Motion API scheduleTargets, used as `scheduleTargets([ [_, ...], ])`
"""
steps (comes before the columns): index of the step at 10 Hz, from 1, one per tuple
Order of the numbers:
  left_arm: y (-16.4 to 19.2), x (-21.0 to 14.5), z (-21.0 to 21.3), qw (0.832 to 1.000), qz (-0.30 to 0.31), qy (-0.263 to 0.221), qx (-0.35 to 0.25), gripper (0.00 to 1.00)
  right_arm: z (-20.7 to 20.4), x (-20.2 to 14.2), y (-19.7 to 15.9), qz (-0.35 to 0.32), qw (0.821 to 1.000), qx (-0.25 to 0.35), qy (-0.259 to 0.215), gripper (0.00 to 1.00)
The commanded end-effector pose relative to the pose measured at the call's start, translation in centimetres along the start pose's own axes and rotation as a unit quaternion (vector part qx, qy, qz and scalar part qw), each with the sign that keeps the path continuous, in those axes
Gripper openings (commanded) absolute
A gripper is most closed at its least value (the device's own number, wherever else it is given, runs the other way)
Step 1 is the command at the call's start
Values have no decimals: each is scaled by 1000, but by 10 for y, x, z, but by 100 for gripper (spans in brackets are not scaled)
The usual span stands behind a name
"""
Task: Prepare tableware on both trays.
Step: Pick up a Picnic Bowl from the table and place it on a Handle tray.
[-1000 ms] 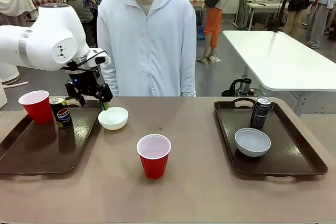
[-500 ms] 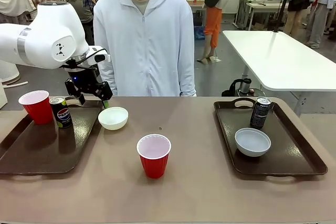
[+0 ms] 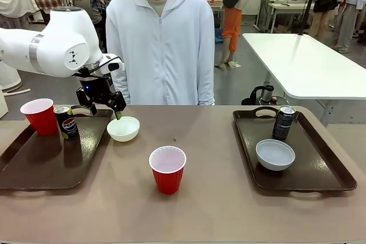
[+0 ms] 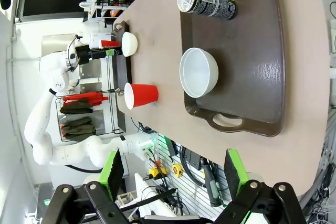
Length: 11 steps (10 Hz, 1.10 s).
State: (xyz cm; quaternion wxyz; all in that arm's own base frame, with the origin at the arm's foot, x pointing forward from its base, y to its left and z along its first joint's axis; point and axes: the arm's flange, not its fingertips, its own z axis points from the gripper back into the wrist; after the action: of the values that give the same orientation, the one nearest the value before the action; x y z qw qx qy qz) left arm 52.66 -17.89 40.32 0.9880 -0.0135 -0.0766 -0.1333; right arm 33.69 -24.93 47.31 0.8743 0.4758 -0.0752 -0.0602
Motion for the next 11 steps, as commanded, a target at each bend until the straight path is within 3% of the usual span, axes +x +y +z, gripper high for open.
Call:
scheduleTargets([
  [1, 0, 15, -6, 1000, 1, 7, 17, 100, 1, 0, 0, 6, 1000, 7, -1, 100],
  [8, -3, 29, -40, 998, 2, 57, 19, 100, 1, 0, 0, 6, 1000, 7, -1, 100],
  [11, -1, 27, -48, 998, 2, 57, 22, 74, 1, 0, 0, 6, 1000, 7, -1, 100],
])
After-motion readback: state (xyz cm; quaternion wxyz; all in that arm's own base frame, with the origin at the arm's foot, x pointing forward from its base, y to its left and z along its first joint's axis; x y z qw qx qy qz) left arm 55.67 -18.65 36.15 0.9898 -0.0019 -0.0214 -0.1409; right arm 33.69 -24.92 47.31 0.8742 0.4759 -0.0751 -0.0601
